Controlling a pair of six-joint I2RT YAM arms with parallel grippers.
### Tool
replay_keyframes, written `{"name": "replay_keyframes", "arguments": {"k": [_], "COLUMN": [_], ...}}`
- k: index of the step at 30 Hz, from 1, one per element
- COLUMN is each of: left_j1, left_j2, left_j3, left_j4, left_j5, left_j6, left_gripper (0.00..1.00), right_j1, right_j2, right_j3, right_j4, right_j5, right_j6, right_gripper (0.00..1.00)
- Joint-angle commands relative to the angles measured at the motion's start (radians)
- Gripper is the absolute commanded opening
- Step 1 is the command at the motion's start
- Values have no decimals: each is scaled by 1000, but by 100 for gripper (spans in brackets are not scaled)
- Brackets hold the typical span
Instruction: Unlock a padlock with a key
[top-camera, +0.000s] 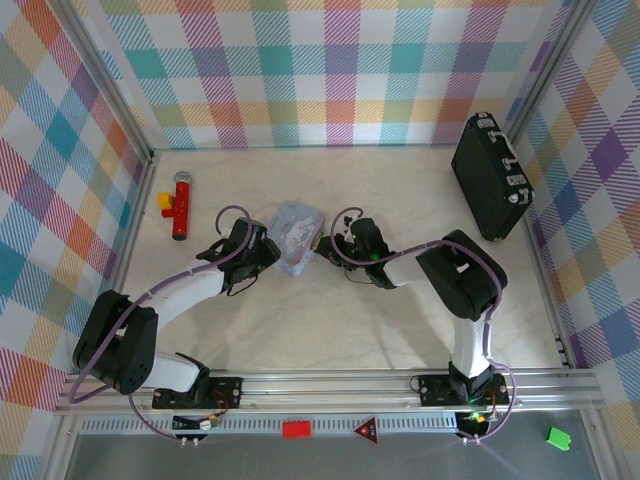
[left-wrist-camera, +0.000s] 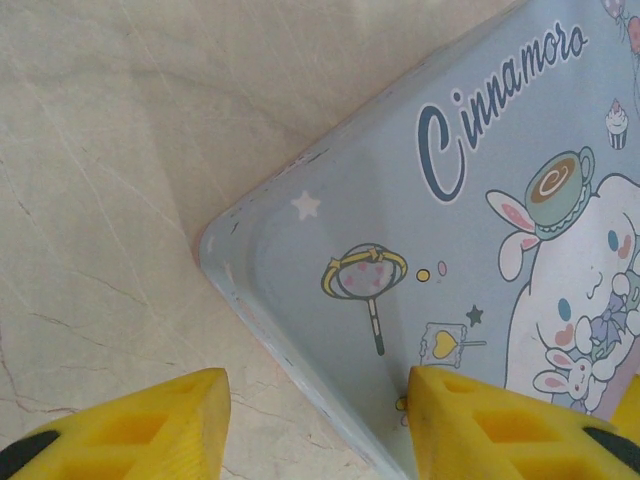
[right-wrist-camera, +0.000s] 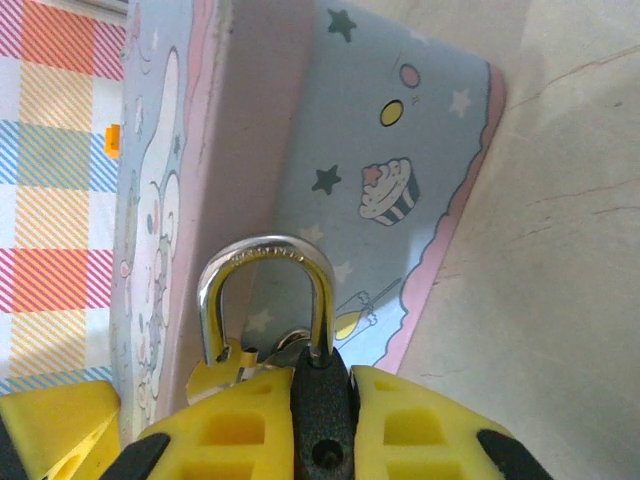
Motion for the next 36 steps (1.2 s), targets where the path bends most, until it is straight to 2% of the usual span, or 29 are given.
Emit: {"name": "replay_keyframes", "arguments": {"k": [1, 6, 10, 13, 19, 25, 30, 34, 36], "left_j1": [-5, 32, 45, 47, 62, 91, 104, 118, 126], "left_j2": [44, 121, 235, 316, 444, 556, 551, 442, 386], "left_j3": [-4, 62, 174, 268, 433, 583, 629, 527, 488], "left_j4": [-92, -84, -92, -152, -199, -245, -249, -112, -51], "left_j5": [7, 29, 51, 20, -46, -73, -80, -33, -36], "left_j6": [20, 96, 176, 231, 323, 389, 418, 451, 467], "left_gripper": [50, 50, 50, 49, 49, 49, 50, 52, 53], "right_j1": [-23, -113, -181, -225, -335, -373, -385, -385, -385], "right_j2": [-90, -200, -251, -268, -250, -216, -185, -175, -181], "right_j3": [30, 41, 42, 50, 54, 88, 101, 108, 109], "right_j4": [-106, -424, -597, -713, -814, -886, -918, -933, -944], "right_j5": [19, 15, 13, 19, -34, -22, -7, 3, 14], "right_j6": [-81, -285, -446, -549, -654, -721, -742, -751, -755], "right_gripper": [2, 1, 2, 2, 3, 6, 10, 12, 17]}}
